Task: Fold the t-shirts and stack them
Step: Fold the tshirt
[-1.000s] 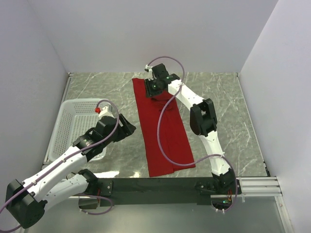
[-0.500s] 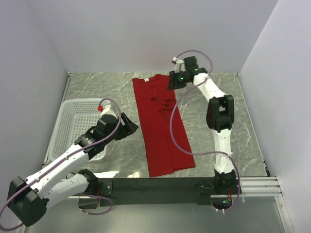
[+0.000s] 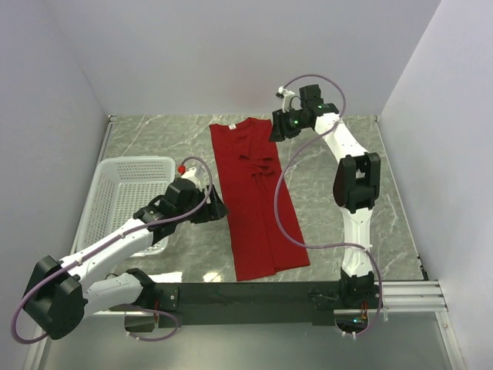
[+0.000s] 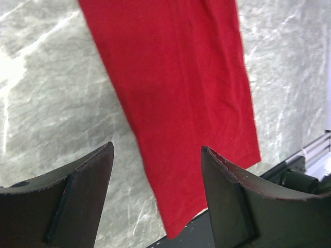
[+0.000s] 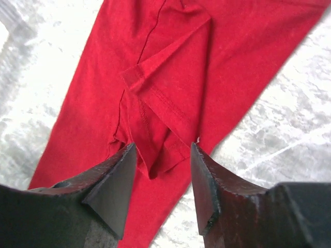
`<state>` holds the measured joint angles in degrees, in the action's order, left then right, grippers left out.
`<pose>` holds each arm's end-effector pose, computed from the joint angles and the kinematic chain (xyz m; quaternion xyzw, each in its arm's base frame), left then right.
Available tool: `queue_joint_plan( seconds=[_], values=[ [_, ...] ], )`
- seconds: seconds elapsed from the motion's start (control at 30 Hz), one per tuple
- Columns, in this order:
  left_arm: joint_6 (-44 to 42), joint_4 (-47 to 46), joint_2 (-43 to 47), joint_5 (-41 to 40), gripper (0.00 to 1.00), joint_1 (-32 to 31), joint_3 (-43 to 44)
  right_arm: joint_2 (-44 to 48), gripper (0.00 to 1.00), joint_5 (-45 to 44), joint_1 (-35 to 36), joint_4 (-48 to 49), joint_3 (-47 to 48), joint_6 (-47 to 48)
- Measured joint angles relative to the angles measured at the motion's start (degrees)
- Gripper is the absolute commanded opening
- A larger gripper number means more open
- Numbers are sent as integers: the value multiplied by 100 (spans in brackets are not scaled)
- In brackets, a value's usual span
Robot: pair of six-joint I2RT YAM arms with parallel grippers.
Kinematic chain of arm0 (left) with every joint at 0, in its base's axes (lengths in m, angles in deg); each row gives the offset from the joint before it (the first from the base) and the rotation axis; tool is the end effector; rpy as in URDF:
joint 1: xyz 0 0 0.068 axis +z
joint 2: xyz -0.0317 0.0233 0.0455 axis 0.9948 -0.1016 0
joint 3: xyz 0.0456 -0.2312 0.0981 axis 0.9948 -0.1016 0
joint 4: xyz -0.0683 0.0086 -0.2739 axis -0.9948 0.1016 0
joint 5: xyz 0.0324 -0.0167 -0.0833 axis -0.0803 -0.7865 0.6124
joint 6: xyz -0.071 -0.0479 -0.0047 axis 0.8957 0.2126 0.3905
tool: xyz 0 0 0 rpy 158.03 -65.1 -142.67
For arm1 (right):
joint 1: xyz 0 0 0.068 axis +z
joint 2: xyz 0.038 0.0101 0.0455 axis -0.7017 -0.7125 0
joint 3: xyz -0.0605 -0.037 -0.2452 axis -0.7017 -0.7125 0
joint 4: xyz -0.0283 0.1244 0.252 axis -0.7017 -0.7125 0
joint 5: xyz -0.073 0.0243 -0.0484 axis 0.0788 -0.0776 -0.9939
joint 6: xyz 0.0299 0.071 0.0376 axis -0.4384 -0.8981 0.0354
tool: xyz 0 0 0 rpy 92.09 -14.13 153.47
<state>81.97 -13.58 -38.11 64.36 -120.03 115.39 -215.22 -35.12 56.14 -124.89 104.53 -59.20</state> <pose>0.2321 -0.1743 0.1813 -0.0443 0.8931 -0.3091 0.3240 0.5173 0.1514 0.2132 -0.2779 0.8533 0.2942 0.3287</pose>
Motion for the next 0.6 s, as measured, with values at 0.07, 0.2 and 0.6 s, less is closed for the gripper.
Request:
queue_joint_plan(
  seconds=[0.07, 0.2, 0.6],
  values=[
    [7, -98, 50, 31, 73, 4, -31, -68, 57, -111, 101, -90, 85, 149],
    [72, -136, 428, 24, 73, 4, -273, -203, 61, -560, 492, -323, 101, 601],
    [293, 63, 1152, -140, 73, 4, -452, -1178, 57, -2076, 1464, -195, 1115, -1290]
  ],
)
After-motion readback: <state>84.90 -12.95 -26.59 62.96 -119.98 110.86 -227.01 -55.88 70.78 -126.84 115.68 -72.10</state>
